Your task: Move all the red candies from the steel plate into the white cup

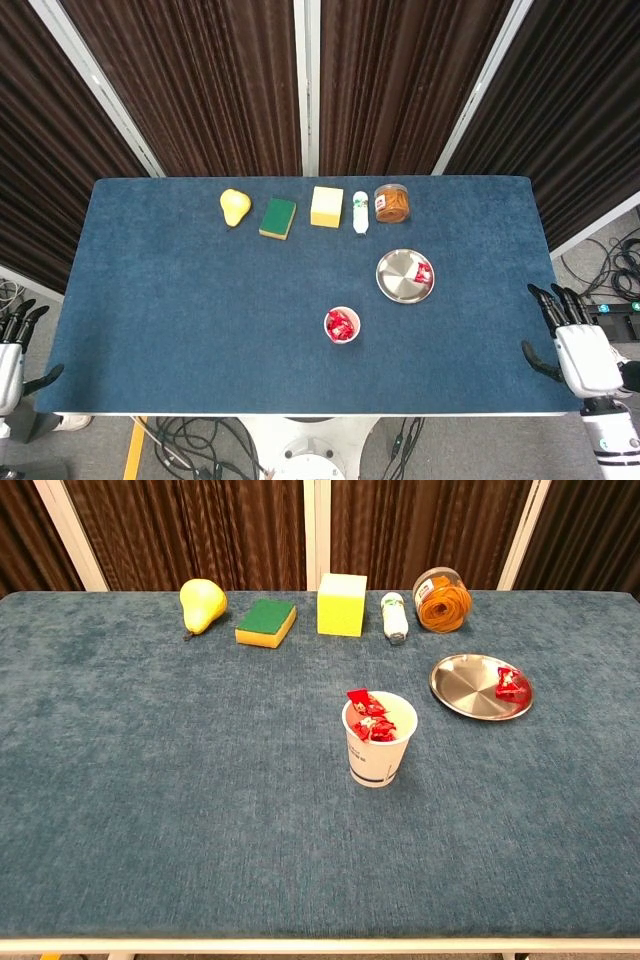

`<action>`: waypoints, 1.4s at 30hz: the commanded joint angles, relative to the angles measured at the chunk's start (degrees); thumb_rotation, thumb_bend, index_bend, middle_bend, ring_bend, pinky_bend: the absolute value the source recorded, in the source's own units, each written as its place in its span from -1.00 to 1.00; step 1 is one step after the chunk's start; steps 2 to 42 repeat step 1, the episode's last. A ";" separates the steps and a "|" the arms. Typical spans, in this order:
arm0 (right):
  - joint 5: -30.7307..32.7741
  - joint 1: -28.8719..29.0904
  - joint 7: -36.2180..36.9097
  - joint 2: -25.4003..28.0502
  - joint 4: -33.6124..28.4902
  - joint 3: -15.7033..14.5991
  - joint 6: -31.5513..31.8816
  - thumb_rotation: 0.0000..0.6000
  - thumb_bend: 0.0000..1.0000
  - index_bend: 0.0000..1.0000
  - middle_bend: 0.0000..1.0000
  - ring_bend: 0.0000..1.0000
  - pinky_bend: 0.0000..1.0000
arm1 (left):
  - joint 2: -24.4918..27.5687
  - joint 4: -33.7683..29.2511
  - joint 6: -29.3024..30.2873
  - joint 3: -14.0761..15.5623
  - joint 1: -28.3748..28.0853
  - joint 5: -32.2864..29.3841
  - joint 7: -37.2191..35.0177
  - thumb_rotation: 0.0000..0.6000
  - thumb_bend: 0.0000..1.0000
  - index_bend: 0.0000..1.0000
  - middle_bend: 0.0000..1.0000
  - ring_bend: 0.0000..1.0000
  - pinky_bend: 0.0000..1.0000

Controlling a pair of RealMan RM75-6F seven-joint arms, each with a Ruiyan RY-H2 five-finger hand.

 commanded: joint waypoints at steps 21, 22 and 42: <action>-2.21 -2.87 1.15 -0.50 2.29 -0.43 2.67 1.00 -0.33 -1.00 -0.78 -1.00 -1.00 | 0.14 -0.65 -0.09 0.20 -0.07 0.24 0.57 1.00 -1.00 -0.56 -0.58 -0.58 -0.59; -2.21 -2.87 1.15 -0.50 2.29 -0.43 2.67 1.00 -0.33 -1.00 -0.78 -1.00 -1.00 | 0.14 -0.65 -0.09 0.20 -0.07 0.24 0.57 1.00 -1.00 -0.56 -0.58 -0.58 -0.59; -2.21 -2.87 1.15 -0.50 2.29 -0.43 2.67 1.00 -0.33 -1.00 -0.78 -1.00 -1.00 | 0.14 -0.65 -0.09 0.20 -0.07 0.24 0.57 1.00 -1.00 -0.56 -0.58 -0.58 -0.59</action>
